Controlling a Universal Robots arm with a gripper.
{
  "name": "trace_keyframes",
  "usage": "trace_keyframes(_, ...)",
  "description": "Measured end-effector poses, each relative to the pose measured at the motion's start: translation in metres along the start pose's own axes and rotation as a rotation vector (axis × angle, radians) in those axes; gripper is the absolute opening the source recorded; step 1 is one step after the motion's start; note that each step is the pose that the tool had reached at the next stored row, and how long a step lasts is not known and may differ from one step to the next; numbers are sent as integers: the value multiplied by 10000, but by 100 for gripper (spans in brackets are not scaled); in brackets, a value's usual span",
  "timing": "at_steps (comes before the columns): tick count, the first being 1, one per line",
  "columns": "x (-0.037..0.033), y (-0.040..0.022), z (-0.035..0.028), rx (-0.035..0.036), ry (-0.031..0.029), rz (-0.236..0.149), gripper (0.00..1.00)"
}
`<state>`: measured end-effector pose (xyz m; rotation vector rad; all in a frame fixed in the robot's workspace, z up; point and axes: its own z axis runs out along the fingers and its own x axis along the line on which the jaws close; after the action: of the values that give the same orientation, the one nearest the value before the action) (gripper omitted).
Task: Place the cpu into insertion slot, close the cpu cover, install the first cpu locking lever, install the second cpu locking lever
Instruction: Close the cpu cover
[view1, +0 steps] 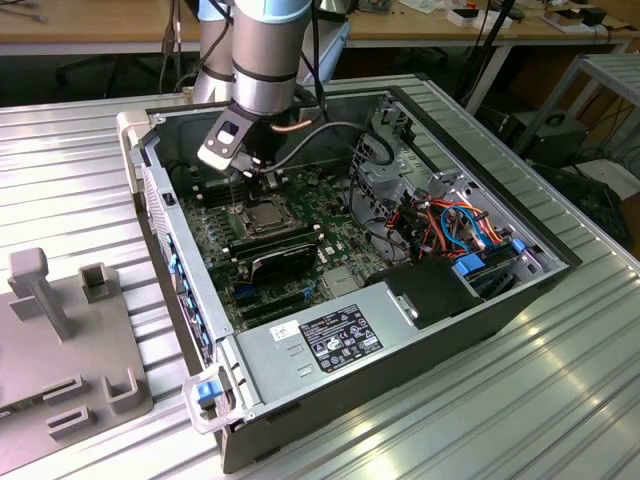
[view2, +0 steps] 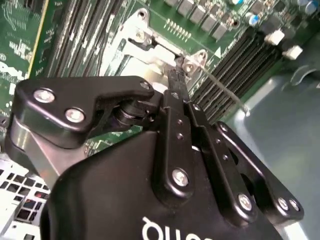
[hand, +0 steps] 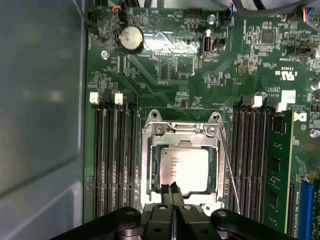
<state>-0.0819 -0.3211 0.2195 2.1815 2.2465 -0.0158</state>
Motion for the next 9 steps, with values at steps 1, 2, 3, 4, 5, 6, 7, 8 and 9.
trace_keyframes(1, -1, -15, 6, 0, 0, 0, 11)
trace_keyframes(2, -11, -20, 10, 2, -3, -2, 11)
trace_keyframes(3, -26, -22, 13, 0, -1, -1, 11)
trace_keyframes(4, -34, -22, 14, 0, -2, 0, 11)
trace_keyframes(5, -40, -23, 15, 1, -2, 0, 11)
trace_keyframes(6, -40, -24, 18, 0, -1, 0, 11)
trace_keyframes(7, -41, -25, 19, 1, -1, 0, 11)
trace_keyframes(8, -41, -27, 20, 1, -2, 0, 11)
trace_keyframes(9, -40, -29, 23, 0, 0, 0, 11)
